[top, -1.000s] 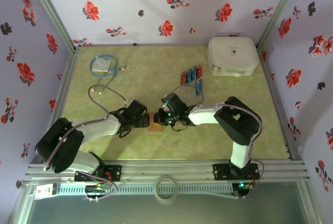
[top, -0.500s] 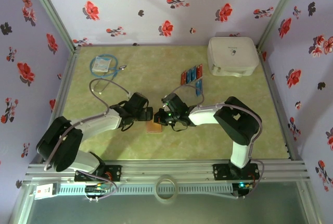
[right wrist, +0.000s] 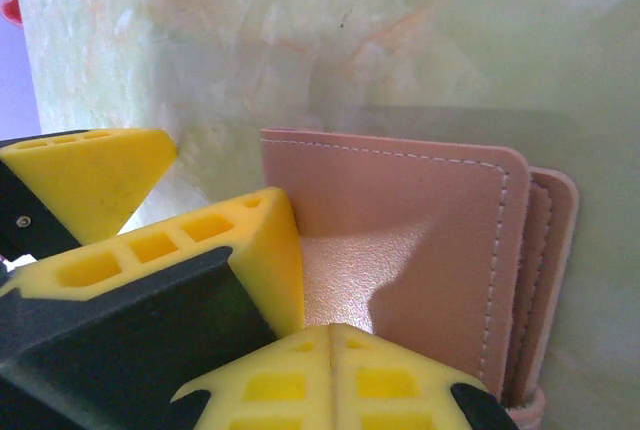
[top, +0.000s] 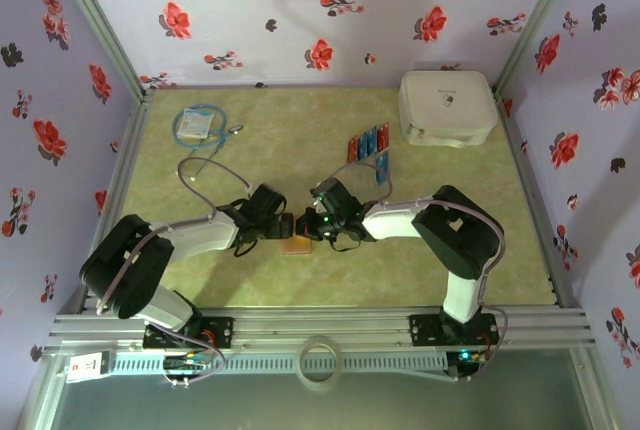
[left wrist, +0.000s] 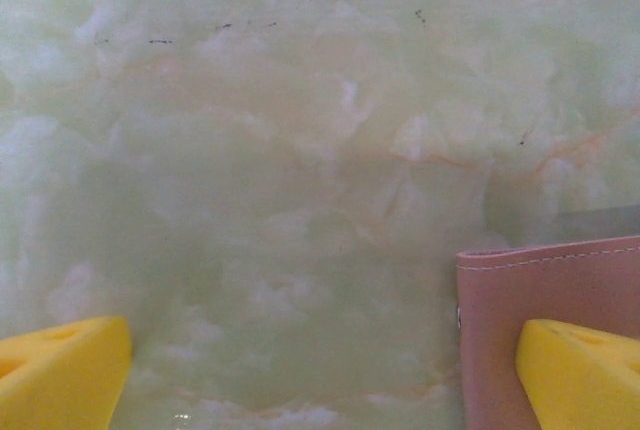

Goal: Put the credit cards into the card holder

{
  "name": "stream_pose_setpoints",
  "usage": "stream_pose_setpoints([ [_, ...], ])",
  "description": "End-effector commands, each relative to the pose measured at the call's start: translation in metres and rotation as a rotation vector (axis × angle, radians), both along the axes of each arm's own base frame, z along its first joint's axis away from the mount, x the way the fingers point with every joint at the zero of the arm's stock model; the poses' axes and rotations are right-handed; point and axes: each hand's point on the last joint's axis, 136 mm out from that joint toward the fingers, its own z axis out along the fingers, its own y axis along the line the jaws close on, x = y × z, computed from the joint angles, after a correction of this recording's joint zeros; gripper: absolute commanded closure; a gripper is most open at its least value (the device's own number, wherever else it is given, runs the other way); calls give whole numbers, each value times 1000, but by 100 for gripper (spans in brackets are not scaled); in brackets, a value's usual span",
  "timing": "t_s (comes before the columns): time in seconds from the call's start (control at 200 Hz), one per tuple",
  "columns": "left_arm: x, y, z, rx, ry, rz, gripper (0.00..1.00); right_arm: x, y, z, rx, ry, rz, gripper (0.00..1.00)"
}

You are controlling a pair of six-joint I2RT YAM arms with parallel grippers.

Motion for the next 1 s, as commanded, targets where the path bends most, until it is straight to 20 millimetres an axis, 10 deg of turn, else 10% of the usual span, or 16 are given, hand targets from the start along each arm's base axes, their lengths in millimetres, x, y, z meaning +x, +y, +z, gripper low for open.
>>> stream_pose_setpoints([
  [0.0, -11, 16, -23, 60, 55, 27, 0, 3, -19, -6, -94, 10, -32, 100],
  [0.355, -12, 18, -24, 63, 55, 29, 0, 15, -8, 29, -39, -67, -21, 100],
  [0.995, -13, 18, -24, 60, 54, 31, 0, 12, -6, -5, -77, -12, -11, 100],
])
